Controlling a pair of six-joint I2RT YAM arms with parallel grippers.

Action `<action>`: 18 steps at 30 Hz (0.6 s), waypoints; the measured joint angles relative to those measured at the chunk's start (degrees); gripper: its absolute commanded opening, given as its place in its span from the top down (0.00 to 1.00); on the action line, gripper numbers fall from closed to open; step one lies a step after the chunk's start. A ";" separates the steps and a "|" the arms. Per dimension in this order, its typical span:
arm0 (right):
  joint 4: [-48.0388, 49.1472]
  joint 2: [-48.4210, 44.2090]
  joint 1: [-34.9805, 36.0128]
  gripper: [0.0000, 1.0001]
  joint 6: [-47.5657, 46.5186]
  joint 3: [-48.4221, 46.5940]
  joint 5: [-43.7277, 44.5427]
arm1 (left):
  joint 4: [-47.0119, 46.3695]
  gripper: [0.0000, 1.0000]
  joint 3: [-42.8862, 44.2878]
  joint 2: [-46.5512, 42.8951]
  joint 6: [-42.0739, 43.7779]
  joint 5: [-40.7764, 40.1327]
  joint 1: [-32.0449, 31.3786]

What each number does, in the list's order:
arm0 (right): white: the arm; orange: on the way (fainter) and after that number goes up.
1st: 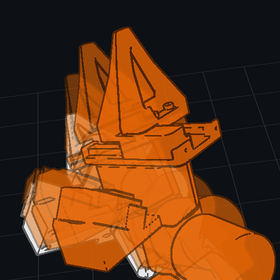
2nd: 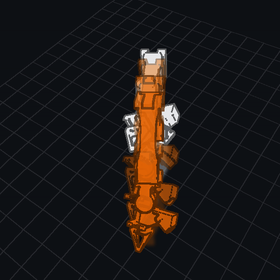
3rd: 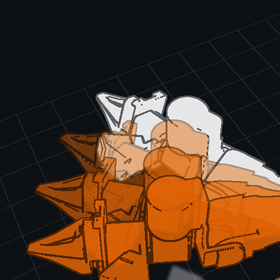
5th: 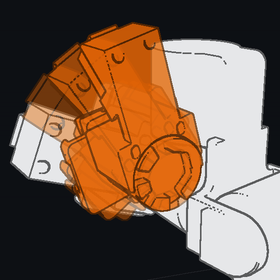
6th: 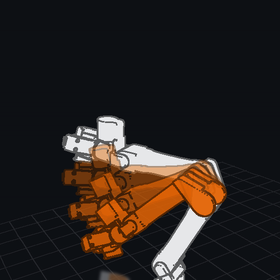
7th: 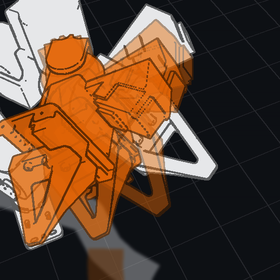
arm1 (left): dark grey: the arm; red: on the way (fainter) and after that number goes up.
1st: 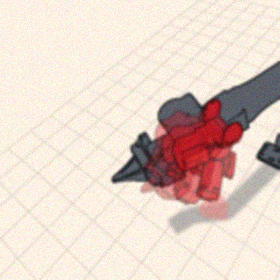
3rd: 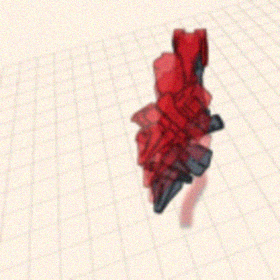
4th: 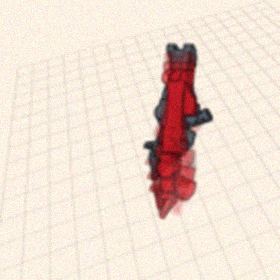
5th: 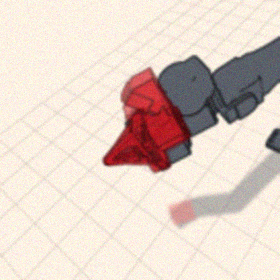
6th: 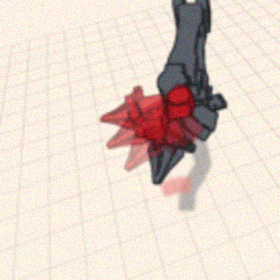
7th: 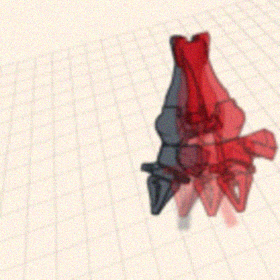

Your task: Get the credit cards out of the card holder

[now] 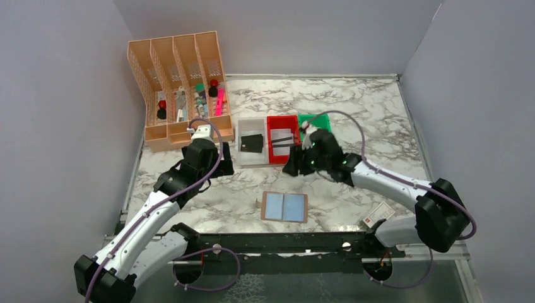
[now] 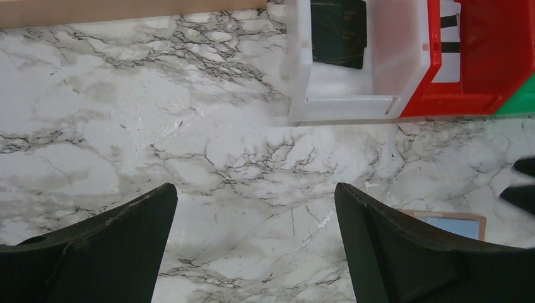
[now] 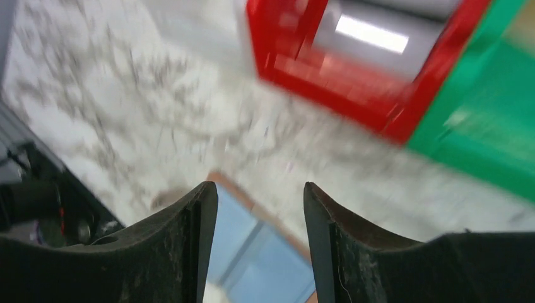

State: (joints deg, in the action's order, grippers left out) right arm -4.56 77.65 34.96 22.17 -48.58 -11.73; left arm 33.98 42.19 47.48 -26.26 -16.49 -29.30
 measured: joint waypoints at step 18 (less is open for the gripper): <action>-12.24 -6.99 19.80 0.42 20.61 15.02 15.34 | -6.58 0.13 -5.27 0.76 -0.90 19.76 -0.39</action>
State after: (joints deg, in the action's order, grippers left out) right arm -16.80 70.65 54.76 42.78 -33.56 3.62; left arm 27.40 36.93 48.25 -27.16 3.27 -29.69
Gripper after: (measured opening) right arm 0.581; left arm 0.897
